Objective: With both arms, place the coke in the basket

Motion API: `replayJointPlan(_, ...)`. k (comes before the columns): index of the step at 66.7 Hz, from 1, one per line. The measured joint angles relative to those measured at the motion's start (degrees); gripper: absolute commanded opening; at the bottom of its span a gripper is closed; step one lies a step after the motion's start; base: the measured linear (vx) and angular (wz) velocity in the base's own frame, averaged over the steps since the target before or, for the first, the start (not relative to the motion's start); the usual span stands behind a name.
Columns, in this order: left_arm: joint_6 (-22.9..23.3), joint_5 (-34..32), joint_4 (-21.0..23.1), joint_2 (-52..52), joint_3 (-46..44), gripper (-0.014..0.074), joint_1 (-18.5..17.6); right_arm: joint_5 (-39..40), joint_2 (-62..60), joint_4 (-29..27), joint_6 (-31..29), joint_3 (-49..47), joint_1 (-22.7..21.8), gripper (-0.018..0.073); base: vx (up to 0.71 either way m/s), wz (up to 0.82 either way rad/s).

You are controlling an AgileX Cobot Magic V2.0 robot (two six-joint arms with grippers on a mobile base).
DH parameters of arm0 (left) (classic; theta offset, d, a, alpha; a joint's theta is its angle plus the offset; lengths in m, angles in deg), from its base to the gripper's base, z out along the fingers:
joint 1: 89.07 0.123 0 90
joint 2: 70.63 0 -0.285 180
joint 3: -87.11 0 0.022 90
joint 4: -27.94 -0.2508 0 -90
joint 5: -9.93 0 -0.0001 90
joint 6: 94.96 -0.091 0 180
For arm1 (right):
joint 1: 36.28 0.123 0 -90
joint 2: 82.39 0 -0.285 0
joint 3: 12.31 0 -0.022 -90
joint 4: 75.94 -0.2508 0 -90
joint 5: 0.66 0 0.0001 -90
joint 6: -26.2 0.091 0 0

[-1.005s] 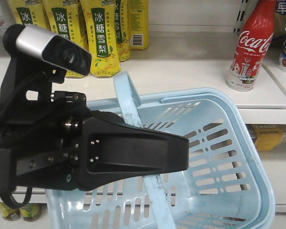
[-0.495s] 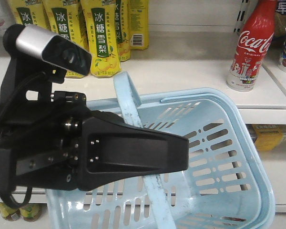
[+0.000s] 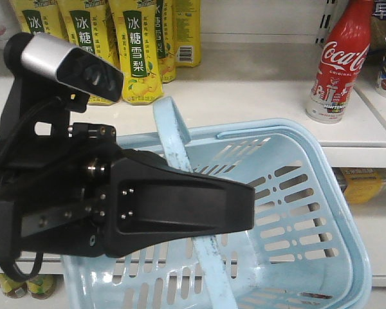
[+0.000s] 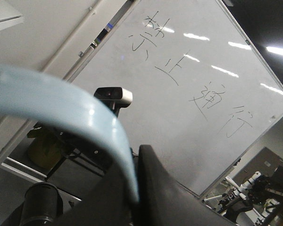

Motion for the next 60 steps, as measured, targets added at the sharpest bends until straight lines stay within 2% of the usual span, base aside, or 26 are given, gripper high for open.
replayJointPlan(9,0.0,0.0,0.0,0.0,0.0,-0.0006,0.0,-2.69,4.08,-1.86,-12.17,-4.55,0.0,0.0182,0.0,0.0)
replayJointPlan(21,0.0,0.0,0.0,0.0,0.0,-0.0006,0.0,-4.7,10.75,-5.35,-28.56,-10.24,0.0,0.0543,0.0,0.0)
replayJointPlan(30,0.0,0.0,0.0,0.0,0.0,-0.0006,0.0,-3.53,15.1,-7.06,-35.27,-12.57,0.0,0.0701,0.0,0.0)
replayJointPlan(34,0.0,0.0,0.0,0.0,0.0,-0.0006,0.0,-2.43,16.92,-7.3,-37.34,-13.09,0.0,0.0728,0.0,0.0)
replayJointPlan(43,0.0,0.0,0.0,0.0,0.0,-0.0006,0.0,-0.68,20.1,-7.45,-39.17,-13.29,0.0,0.072,0.0,0.0)
replayJointPlan(60,0.0,0.0,0.0,0.0,0.0,-0.0006,0.0,1.87,26.02,-7.52,-42.85,-13.64,0.0,0.0656,0.0,0.0)
